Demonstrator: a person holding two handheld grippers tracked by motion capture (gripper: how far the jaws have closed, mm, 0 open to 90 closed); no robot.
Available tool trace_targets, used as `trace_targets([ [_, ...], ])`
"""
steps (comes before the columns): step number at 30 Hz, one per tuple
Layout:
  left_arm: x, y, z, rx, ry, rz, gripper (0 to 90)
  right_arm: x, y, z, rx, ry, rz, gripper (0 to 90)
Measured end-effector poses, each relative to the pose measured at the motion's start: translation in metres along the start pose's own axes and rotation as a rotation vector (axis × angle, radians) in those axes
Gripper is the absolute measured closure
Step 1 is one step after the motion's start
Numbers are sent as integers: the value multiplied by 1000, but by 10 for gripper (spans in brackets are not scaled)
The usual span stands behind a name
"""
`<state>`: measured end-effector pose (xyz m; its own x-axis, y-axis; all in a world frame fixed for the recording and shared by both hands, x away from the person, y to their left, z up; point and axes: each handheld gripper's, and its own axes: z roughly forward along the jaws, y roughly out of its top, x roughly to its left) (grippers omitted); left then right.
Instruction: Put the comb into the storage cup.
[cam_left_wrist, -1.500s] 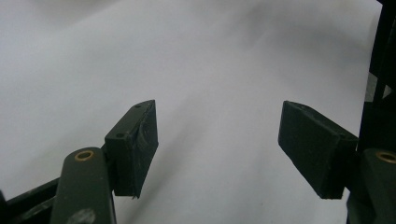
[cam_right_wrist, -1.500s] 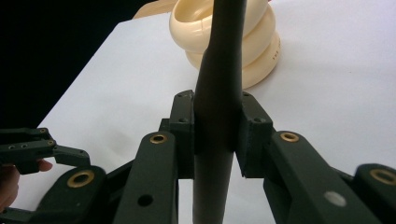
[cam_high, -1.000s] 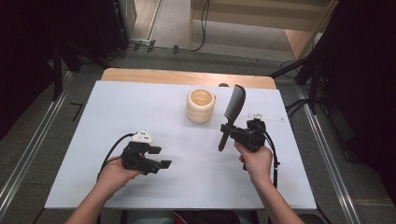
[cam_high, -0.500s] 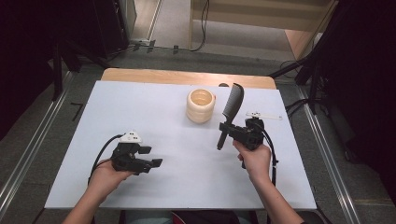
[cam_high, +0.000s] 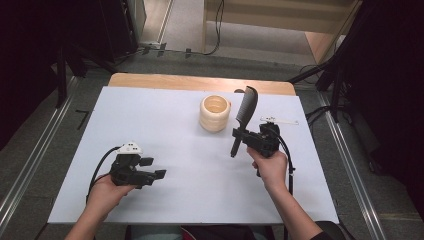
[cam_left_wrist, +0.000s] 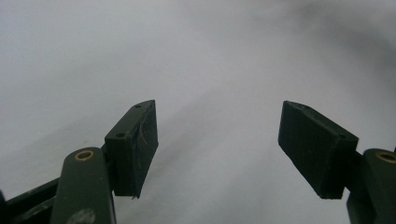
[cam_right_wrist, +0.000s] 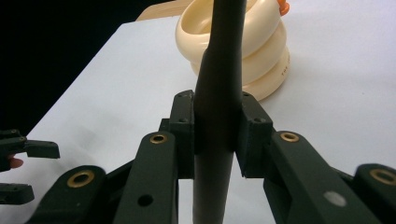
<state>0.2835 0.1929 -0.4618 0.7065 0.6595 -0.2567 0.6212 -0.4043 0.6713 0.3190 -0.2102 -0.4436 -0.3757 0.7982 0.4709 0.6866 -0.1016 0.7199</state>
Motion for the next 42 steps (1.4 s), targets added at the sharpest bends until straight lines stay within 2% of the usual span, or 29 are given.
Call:
trace_targets([
  [6, 5, -1, -1, 1, 11, -14, 294, -1, 3, 5, 4, 1, -5, 699],
  [17, 10, -2, -2, 2, 6, -30, 294, -2, 13, 9, -15, 10, -17, 699],
  [32, 11, -3, -3, 1, 4, -41, 295, 5, 28, 14, -14, 55, -23, 699],
  [35, 12, -3, -3, 1, 2, -42, 294, 6, 33, 14, -10, 79, -9, 699],
  [42, 13, -3, -4, 2, 7, -43, 294, 9, 42, 15, -11, 78, -26, 699],
])
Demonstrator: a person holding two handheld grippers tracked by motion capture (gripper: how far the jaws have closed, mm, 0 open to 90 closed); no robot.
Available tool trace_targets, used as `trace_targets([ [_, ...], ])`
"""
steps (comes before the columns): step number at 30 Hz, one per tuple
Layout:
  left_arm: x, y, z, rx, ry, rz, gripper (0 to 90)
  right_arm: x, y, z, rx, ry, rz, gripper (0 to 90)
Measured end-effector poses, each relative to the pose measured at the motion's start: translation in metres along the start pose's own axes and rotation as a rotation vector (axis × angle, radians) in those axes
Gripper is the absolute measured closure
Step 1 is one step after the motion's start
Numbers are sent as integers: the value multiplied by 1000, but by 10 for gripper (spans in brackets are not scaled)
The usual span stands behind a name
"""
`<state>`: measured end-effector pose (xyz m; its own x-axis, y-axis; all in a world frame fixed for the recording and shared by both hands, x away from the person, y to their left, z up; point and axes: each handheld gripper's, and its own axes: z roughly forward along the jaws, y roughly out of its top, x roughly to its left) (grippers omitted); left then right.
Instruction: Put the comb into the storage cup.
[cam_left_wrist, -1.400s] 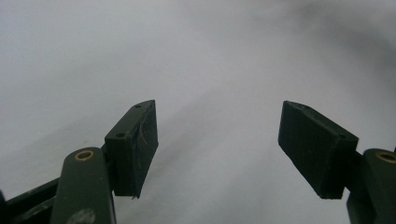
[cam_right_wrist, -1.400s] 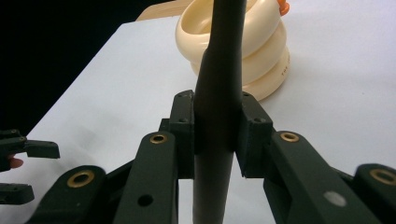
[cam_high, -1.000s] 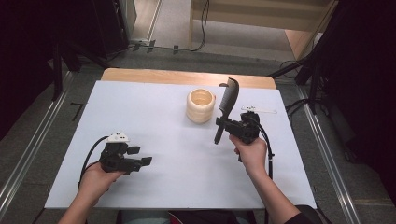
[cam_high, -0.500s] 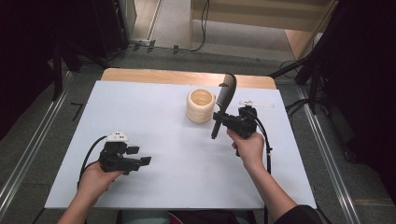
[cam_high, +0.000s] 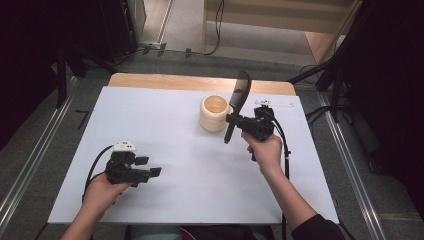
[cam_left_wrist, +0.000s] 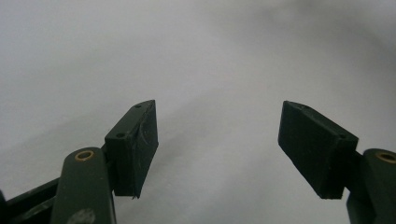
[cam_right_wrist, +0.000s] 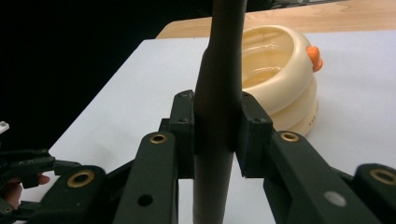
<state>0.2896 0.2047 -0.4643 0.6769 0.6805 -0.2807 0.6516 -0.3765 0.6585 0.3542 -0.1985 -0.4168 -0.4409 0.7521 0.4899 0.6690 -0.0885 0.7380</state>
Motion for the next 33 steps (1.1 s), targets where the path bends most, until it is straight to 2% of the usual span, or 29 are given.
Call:
trace_targets([
  [8, 2, -1, 1, 1, 1, -7, 294, 1, 8, 0, -2, 4, 3, 699],
  [11, 2, -1, 2, 6, 1, -9, 294, -3, 9, 3, 2, 8, 17, 699],
  [21, 2, 0, 2, 9, -5, -5, 294, -1, 21, 9, 7, 7, 23, 699],
  [33, 2, 1, 2, 9, -11, -7, 294, 4, 43, 16, -2, 10, 19, 699],
])
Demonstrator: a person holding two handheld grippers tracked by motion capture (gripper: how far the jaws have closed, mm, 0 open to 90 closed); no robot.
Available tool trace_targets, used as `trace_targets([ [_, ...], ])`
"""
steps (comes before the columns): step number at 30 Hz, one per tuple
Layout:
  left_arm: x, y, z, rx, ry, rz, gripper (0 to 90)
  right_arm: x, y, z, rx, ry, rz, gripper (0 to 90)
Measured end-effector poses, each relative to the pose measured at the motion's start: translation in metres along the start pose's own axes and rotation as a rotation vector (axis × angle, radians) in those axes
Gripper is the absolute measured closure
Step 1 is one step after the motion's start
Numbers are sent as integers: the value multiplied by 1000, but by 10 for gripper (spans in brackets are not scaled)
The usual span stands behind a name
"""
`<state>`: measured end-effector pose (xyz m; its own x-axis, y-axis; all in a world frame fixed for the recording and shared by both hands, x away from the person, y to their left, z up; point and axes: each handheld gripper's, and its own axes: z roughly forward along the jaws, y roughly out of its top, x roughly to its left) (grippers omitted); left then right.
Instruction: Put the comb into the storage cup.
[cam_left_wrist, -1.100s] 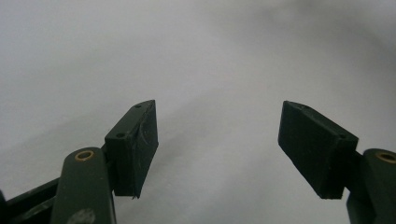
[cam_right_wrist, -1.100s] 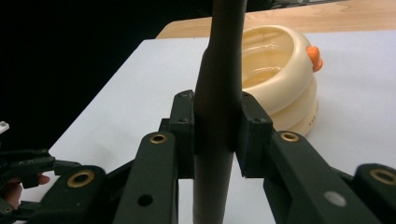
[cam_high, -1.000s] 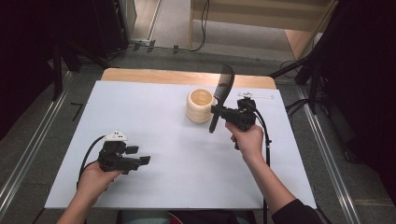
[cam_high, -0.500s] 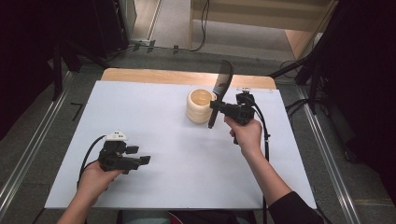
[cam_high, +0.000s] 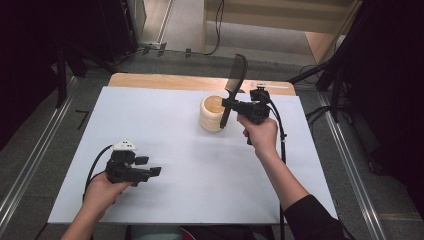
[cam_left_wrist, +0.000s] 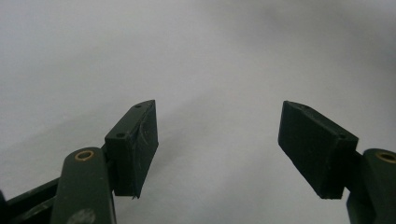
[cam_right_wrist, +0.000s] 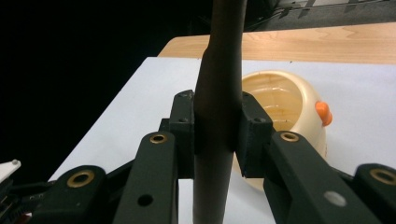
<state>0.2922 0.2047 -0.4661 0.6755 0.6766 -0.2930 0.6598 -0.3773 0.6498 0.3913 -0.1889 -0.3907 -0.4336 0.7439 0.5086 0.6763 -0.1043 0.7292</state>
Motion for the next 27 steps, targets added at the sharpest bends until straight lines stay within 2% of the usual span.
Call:
trace_targets([
  [15, 0, 0, 0, -6, -3, -2, 295, -1, 18, 10, -22, -35, -12, 699],
  [21, 1, 0, 1, 0, -3, 1, 295, -6, 24, 14, -32, -45, 9, 699],
  [27, 1, 0, 0, 1, -5, 0, 295, -8, 32, 21, -32, -61, 5, 699],
])
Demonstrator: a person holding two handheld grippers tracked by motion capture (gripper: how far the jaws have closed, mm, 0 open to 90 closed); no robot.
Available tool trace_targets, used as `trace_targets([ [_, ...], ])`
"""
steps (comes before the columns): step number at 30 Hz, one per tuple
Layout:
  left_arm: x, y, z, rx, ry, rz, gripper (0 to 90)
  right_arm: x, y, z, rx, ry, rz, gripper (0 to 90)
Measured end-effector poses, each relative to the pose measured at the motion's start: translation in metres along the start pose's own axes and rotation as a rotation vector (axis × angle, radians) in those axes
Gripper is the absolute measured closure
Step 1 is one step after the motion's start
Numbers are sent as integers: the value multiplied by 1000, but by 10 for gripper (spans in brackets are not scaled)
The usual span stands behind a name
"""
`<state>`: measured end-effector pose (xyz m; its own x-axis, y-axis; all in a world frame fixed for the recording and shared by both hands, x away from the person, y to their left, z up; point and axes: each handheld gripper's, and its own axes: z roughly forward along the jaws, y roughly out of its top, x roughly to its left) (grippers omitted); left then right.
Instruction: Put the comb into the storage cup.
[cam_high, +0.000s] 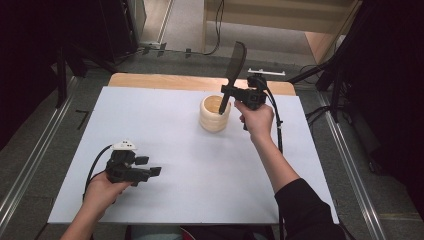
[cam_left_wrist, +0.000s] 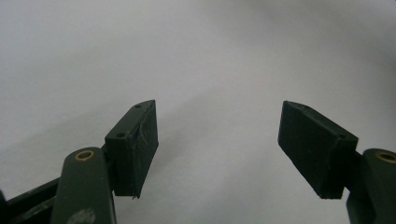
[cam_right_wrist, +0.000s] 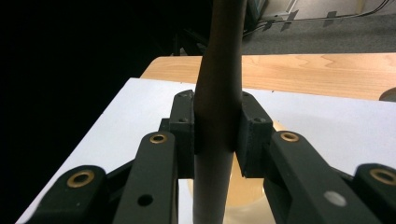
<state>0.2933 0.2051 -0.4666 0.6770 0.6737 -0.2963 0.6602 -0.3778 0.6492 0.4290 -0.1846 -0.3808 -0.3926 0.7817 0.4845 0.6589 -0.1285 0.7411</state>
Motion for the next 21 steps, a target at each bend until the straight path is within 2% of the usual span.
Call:
trace_targets([
  [11, 0, 0, 1, 0, 2, -5, 296, -4, 19, 7, -16, -37, -8, 699],
  [21, 0, 0, 1, 4, -3, -3, 295, -5, 24, 19, -29, -67, -17, 699],
])
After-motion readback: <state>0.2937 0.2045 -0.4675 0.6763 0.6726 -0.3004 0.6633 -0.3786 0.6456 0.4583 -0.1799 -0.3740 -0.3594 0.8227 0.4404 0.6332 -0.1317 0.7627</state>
